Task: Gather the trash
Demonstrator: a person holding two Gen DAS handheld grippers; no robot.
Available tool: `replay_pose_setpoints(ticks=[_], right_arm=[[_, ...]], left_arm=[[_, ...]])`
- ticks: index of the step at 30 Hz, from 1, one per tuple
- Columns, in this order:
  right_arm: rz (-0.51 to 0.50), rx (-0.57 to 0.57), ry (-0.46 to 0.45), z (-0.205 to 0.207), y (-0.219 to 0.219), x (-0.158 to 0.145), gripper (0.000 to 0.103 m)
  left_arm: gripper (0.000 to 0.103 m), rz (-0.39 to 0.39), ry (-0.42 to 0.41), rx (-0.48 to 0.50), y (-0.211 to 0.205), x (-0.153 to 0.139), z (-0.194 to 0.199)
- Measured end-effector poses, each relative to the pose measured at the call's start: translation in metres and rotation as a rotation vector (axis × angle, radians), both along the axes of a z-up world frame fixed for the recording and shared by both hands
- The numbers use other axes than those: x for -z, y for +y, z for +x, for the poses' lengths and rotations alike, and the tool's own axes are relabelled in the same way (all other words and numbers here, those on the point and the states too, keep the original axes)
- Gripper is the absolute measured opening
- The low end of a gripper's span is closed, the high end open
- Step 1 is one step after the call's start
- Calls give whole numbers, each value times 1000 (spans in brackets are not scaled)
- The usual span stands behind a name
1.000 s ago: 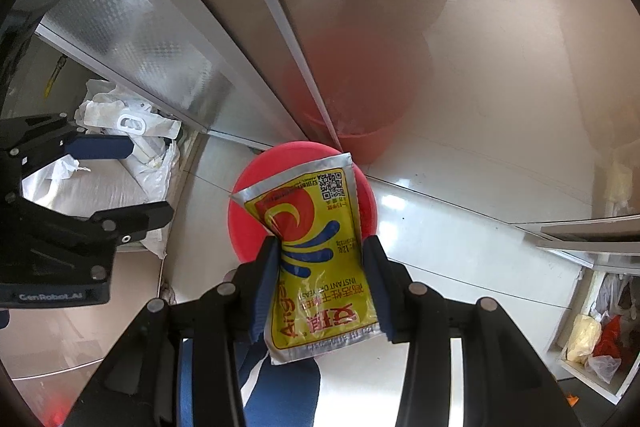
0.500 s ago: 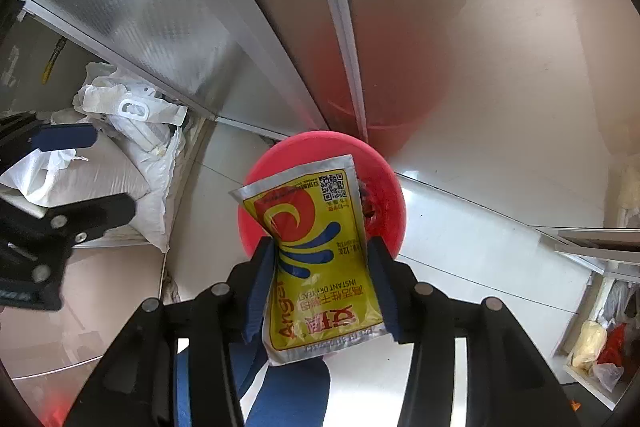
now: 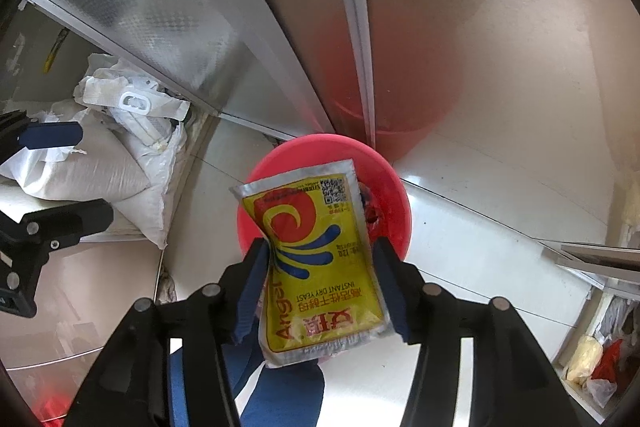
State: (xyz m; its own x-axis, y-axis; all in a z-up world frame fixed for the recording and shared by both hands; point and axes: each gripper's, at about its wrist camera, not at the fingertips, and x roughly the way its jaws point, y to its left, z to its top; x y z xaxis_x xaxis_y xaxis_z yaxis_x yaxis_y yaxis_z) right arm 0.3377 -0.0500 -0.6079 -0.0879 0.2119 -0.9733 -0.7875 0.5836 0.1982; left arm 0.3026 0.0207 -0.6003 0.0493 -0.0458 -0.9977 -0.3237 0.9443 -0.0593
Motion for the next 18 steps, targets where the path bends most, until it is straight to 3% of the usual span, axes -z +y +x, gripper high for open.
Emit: replay_pose_setpoints(ticks=[2, 6, 9, 11, 13, 18], right_arm=[[7, -2, 0, 0, -1, 0, 71], [22, -14, 4, -1, -1, -4, 75], [40, -7, -3, -1, -4, -15, 86], [50, 3, -4, 0, -7, -26, 92], [53, 20, -7, -2, -9, -42, 96], [87, 32, -5, -12, -21, -111, 97]], left_arm=[[90, -6, -9, 8, -1, -3, 0], [90, 19, -27, 11, -4, -10, 1], [91, 11, -41, 0, -3, -19, -2], [96, 15, -44, -3, -3, -30, -3], [103, 13, -62, -4, -4, -50, -5], [103, 6, -120, -20, -11, -129, -16]])
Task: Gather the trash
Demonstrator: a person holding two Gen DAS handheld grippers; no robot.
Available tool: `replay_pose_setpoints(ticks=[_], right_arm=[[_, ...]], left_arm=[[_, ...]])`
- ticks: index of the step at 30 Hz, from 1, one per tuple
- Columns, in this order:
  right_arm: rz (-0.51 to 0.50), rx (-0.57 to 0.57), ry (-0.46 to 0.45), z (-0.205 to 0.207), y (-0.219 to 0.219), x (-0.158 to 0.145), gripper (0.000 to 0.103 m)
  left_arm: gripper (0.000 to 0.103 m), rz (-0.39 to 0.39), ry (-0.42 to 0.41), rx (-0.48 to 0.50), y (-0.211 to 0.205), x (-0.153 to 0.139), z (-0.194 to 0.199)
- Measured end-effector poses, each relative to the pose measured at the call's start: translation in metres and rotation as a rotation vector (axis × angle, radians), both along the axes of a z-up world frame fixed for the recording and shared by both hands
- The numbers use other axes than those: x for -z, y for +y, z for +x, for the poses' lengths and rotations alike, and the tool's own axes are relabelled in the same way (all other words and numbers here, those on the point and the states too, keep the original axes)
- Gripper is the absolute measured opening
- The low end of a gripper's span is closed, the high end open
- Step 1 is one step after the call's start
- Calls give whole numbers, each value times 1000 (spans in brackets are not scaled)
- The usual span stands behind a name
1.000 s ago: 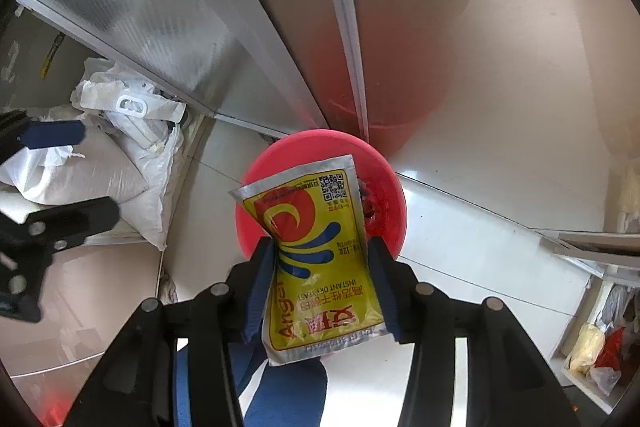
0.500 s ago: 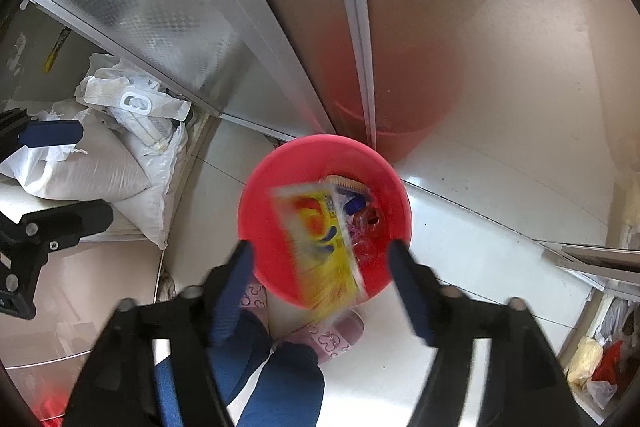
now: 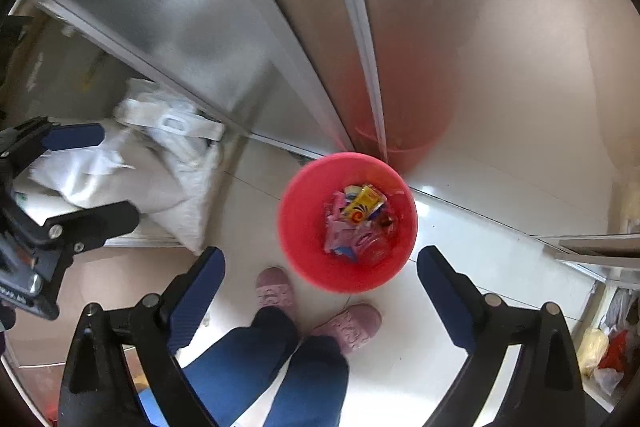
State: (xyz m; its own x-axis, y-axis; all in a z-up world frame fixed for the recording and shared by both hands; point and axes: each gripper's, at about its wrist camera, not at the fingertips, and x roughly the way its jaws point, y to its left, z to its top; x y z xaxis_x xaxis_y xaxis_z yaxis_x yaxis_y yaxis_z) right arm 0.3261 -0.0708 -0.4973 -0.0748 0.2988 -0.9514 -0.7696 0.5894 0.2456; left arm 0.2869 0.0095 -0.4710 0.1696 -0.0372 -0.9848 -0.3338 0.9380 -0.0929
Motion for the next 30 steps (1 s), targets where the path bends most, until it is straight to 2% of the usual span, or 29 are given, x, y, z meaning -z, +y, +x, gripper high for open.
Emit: replay_pose_setpoints(ticks=[3, 8, 11, 14, 18, 25, 30], right_arm=[[1, 28, -26, -8, -10, -51, 103], [25, 65, -98, -22, -25, -138, 103], [39, 88, -138, -27, -29, -178, 103], [13, 75, -165, -34, -32, -211, 103], [43, 54, -239, -48, -39, -256, 103], [102, 154, -307, -73, -59, -308, 103], [166, 182, -409, -106, -70, -347, 103]], left_arm=[[103, 16, -30, 2, -8, -51, -9], [103, 73, -106, 4, -19, -131, -32], [103, 111, -153, -19, -23, -171, -47], [103, 124, -189, -33, -23, -206, -59], [103, 178, -233, -62, -26, -247, -73], [103, 203, -384, -68, -42, -313, -112], [103, 265, -456, -54, -60, -361, -148]])
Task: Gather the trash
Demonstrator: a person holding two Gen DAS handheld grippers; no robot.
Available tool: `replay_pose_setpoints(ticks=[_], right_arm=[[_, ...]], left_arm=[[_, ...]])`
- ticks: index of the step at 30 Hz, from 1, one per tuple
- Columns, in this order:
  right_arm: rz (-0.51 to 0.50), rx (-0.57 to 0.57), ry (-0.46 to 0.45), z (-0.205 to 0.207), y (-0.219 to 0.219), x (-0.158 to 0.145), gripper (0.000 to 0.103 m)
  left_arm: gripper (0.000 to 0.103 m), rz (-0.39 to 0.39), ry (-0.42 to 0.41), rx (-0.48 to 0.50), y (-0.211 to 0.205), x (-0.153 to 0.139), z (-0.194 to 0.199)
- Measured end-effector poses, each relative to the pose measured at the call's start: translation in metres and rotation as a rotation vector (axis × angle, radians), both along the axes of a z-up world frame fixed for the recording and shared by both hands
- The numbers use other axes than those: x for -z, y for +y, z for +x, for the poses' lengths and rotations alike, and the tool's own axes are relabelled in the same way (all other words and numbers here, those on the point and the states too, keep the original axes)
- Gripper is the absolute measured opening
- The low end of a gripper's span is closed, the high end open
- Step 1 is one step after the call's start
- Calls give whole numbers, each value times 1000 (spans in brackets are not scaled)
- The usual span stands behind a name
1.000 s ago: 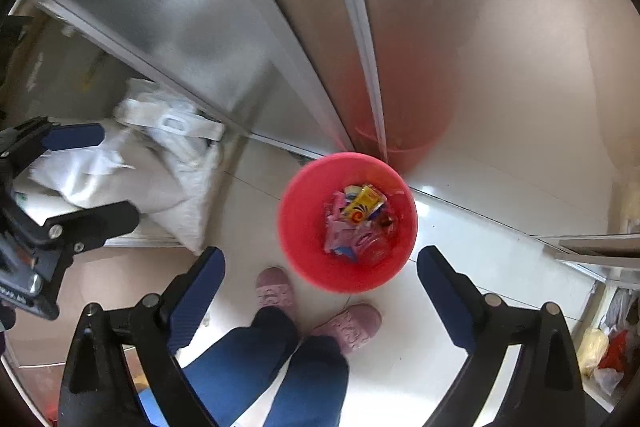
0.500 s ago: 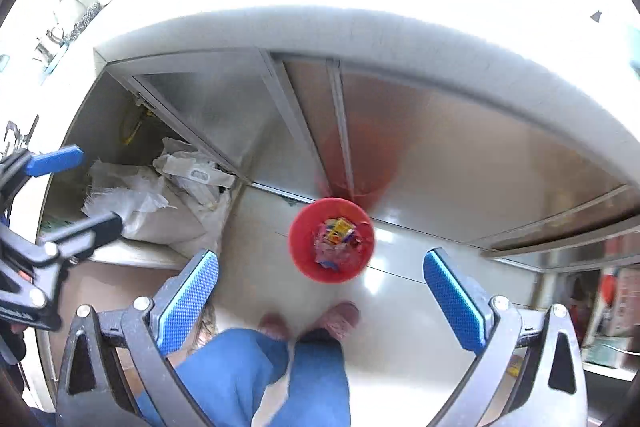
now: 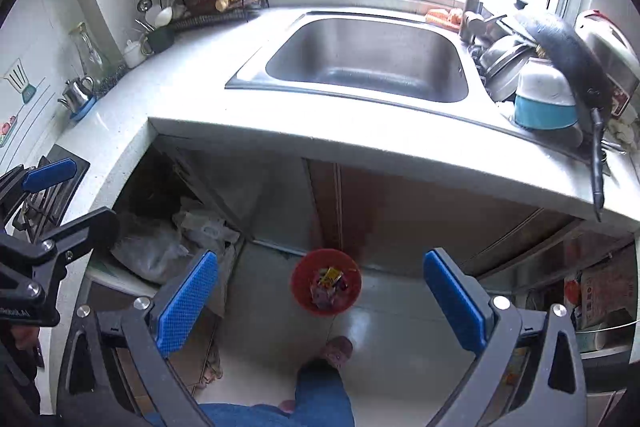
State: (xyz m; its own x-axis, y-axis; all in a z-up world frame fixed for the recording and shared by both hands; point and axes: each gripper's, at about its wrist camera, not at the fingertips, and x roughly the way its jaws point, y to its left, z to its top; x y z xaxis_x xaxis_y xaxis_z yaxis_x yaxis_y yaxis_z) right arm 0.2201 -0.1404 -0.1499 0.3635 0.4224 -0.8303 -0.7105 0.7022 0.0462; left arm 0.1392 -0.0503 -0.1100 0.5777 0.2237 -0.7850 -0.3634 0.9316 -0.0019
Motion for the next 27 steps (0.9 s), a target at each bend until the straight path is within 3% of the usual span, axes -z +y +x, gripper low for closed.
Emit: replay_pose_setpoints(ticks=[6, 13, 18, 27], right_arm=[[44, 9, -76, -45, -23, -38, 103], [68, 24, -144, -81, -41, -58, 103], [92, 28, -180, -106, -50, -75, 103], [114, 43, -208, -119, -70, -87, 103]], left_arm=[[103, 18, -94, -19, -18, -44, -46], [103, 44, -177, -25, -43, -77, -98], [103, 5, -194, -21, -57, -88, -118], [103, 40, -193, -2, -81, -96, -138]])
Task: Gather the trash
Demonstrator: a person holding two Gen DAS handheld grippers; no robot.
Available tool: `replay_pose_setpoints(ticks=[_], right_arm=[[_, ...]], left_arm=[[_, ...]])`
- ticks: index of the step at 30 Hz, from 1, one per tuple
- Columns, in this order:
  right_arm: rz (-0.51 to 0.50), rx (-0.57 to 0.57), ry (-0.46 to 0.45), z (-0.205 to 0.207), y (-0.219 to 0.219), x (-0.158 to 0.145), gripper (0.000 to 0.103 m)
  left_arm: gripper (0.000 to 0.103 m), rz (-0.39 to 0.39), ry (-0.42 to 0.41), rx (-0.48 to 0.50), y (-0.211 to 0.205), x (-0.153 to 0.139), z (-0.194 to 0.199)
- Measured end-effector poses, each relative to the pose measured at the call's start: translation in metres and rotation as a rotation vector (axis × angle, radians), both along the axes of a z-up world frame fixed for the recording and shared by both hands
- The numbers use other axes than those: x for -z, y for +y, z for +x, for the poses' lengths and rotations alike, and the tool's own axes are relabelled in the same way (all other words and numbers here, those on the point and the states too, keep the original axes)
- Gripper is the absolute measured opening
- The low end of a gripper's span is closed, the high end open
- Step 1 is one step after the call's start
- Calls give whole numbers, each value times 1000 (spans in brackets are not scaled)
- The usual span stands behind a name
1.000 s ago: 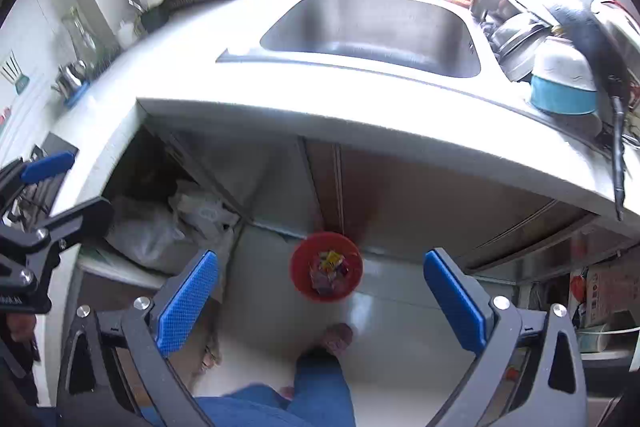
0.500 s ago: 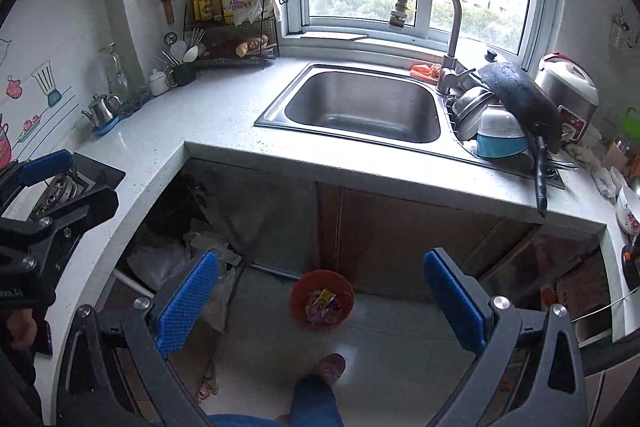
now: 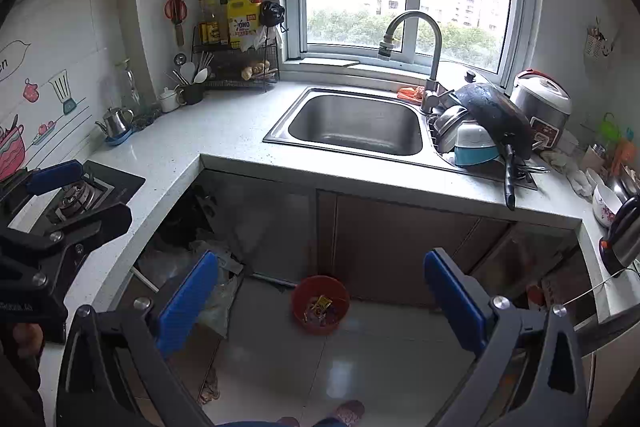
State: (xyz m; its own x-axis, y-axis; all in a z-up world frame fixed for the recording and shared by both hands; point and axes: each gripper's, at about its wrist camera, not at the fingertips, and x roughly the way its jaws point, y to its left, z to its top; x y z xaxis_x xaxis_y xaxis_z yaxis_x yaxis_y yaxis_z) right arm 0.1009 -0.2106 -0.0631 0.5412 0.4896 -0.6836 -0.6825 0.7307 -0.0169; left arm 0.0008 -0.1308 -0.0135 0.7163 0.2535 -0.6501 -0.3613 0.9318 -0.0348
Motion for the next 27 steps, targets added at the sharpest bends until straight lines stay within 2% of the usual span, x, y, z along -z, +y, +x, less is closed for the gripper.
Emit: replay_pose_setpoints(ticks=[4, 27], right_arm=[[-5, -9, -9, -6, -7, 0, 103], [35, -34, -8, -19, -21, -7, 103]], left_arm=[[103, -16, 2, -5, -6, 3, -7], [103, 9, 38, -15, -24, 6, -20]])
